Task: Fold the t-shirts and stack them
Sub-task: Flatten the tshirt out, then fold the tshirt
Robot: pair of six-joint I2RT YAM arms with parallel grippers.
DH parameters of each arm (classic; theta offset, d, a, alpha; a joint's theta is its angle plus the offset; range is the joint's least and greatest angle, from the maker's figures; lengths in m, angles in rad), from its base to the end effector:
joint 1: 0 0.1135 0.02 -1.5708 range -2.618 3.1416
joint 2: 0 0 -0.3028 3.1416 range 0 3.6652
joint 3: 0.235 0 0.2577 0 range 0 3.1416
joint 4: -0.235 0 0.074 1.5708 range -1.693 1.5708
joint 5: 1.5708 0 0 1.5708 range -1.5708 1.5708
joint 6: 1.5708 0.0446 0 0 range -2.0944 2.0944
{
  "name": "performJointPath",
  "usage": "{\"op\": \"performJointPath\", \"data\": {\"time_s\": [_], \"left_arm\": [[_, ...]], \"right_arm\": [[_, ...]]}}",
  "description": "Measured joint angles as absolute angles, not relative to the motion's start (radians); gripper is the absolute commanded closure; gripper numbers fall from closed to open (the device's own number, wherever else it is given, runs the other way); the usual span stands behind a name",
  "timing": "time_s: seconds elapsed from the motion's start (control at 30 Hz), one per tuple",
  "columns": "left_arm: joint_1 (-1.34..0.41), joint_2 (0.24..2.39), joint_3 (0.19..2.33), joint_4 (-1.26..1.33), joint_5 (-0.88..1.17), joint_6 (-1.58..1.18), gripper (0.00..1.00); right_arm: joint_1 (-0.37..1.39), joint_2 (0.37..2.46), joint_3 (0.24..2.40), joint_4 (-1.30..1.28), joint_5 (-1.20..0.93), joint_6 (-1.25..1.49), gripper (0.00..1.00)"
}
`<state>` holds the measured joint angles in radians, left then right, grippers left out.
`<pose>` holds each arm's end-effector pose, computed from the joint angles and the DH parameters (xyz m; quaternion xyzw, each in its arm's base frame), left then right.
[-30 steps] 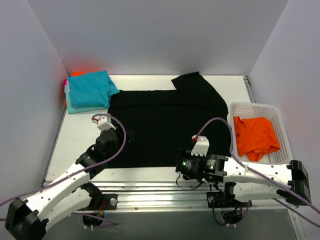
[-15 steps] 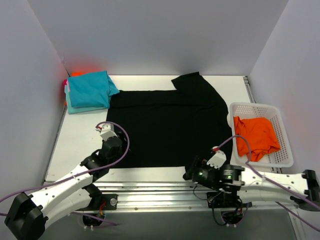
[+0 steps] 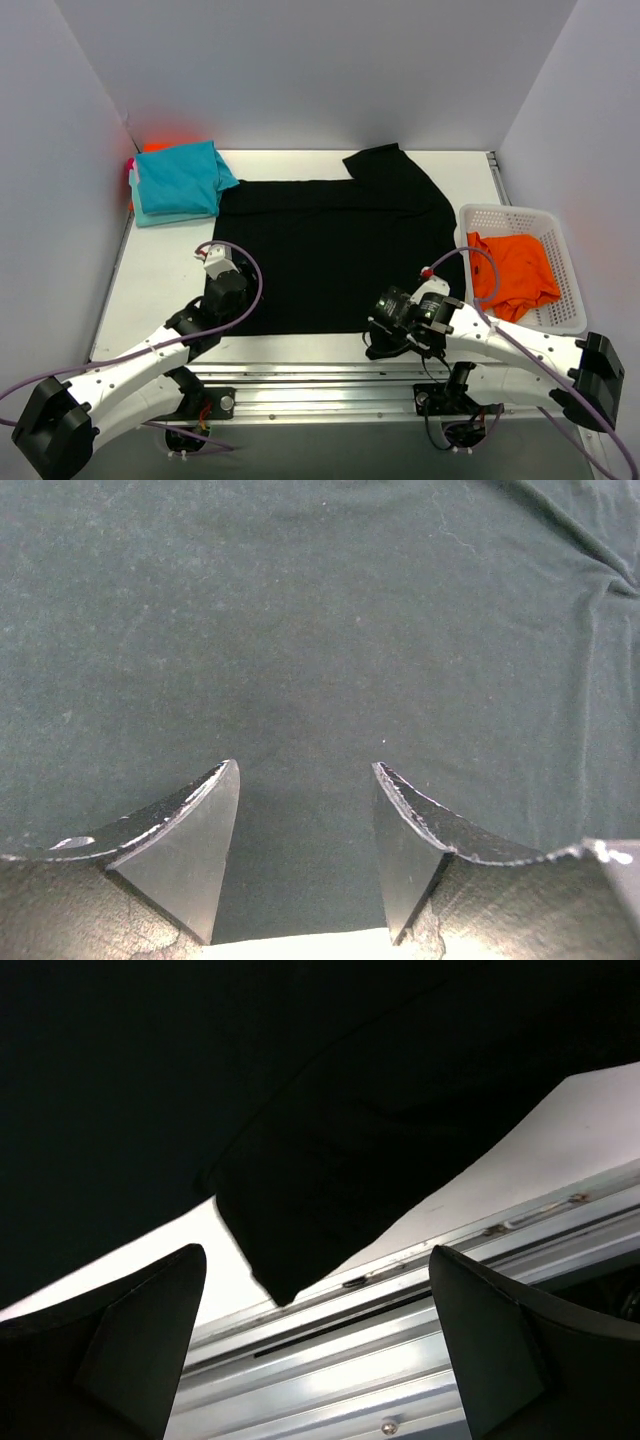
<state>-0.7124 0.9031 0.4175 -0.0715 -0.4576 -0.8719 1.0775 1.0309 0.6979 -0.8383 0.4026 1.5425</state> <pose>0.1483 -0.1021 0.2271 -0.1776 0.8400 -0.1973 0.4732 0.0938 0.1375 0.2420 0.2599 0.9253 0.1373 0.2395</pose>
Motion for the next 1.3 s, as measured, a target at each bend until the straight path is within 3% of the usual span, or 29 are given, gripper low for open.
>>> {"op": "performJointPath", "data": {"time_s": [0.2,0.47,0.83,0.87,0.9,0.97,1.0,1.1,1.3], "left_arm": [[-0.704,0.902,0.416,-0.057,-0.448,-0.867,0.36],[-0.667,0.896,0.402,-0.040,-0.424,-0.858,0.35],[-0.611,0.902,0.381,0.008,-0.364,-0.856,0.34],[-0.608,0.905,0.380,0.012,-0.359,-0.856,0.34],[-0.607,0.907,0.379,0.013,-0.357,-0.856,0.34],[-0.604,0.912,0.377,0.014,-0.354,-0.856,0.34],[-0.601,0.914,0.376,0.014,-0.350,-0.856,0.34],[-0.597,0.919,0.376,0.017,-0.346,-0.855,0.34],[-0.586,0.919,0.376,0.020,-0.337,-0.854,0.34]], "right_arm": [[0.921,1.102,0.653,-0.744,0.294,1.444,0.14],[0.916,1.085,0.492,-0.635,0.142,1.493,0.17],[0.907,1.065,0.433,-0.572,0.115,1.544,0.28],[0.904,1.068,0.435,-0.571,0.115,1.542,0.32],[0.900,1.071,0.438,-0.571,0.115,1.538,0.45],[0.888,1.076,0.447,-0.588,0.103,1.526,0.60],[0.879,1.077,0.451,-0.603,0.090,1.517,0.76],[0.851,1.077,0.458,-0.606,0.074,1.494,1.00],[0.815,1.095,0.461,-0.559,0.069,1.455,1.00]]}}
